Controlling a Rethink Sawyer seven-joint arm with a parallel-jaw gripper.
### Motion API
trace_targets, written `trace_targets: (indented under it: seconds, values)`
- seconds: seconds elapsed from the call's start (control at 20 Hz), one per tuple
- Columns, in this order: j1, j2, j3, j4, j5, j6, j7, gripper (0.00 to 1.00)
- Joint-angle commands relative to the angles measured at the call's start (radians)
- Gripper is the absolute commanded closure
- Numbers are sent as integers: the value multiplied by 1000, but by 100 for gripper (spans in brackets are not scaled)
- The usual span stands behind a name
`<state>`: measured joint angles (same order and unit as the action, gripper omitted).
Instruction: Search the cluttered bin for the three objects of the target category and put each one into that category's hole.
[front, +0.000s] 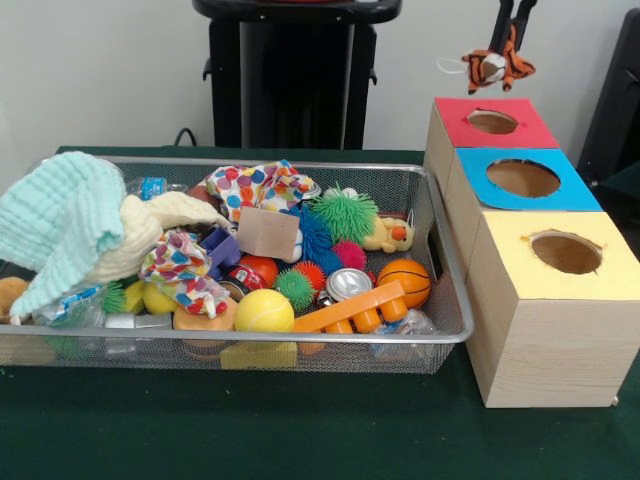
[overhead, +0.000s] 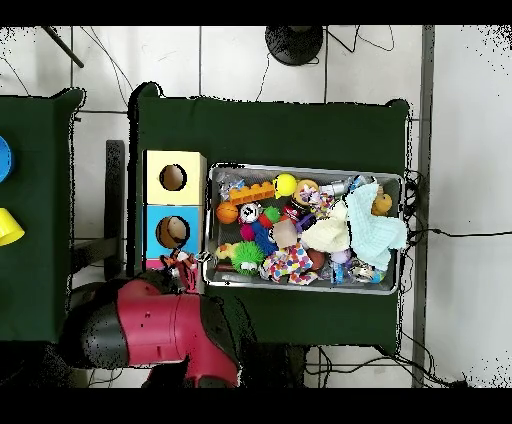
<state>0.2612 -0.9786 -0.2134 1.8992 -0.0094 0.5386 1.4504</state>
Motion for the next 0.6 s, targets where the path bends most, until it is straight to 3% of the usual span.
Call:
trace_targets:
  seconds: [0.05,0.6]
  values:
    - [-6,71,-2,5,31,18,272,100]
    - [-2,114,-3,-9,27,-18,263,100]
